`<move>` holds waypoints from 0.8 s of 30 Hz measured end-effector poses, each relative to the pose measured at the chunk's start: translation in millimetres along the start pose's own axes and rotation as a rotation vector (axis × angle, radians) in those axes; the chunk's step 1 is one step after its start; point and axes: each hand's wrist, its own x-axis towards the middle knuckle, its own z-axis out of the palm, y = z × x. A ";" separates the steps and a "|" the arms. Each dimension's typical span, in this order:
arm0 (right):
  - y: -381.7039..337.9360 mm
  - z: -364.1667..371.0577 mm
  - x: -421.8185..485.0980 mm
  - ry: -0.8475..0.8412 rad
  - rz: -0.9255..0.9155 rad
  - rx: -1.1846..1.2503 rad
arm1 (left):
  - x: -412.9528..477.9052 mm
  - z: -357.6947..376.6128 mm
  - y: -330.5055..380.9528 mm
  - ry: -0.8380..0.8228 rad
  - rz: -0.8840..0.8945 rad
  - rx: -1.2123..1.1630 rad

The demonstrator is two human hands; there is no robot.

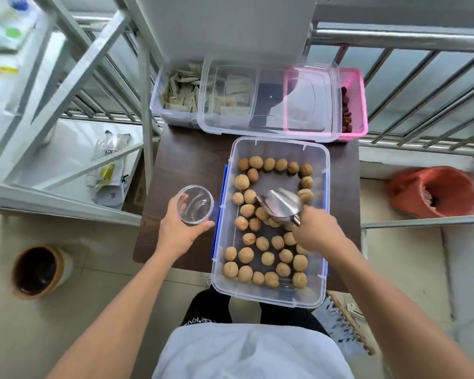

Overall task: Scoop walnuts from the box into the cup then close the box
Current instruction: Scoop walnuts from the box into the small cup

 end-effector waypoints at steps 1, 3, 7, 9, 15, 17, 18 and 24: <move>3.4 -3.4 -2.8 0.015 -0.009 -0.024 | -0.4 0.1 -0.1 0.001 0.005 0.000; 8.5 -6.7 -9.1 0.035 0.001 -0.066 | -0.3 0.0 -0.3 -0.005 0.026 -0.002; 5.2 -2.9 -25.2 0.014 0.090 -0.087 | 4.4 -6.2 1.5 -0.076 0.081 0.033; -0.2 7.1 -27.2 0.017 0.108 -0.074 | 7.0 -11.9 2.3 -0.110 0.101 0.049; -16.3 42.4 -12.9 0.104 0.108 0.075 | 12.9 -20.8 3.5 -0.173 0.153 0.092; -24.2 50.5 -8.5 0.122 0.131 0.149 | 13.1 -21.7 5.8 -0.179 0.162 0.107; -28.4 54.5 -6.3 0.127 0.148 0.199 | 12.7 -22.2 7.0 -0.182 0.162 0.109; -47.0 66.3 13.8 0.183 0.184 0.422 | 9.8 -22.4 9.3 -0.178 0.163 0.111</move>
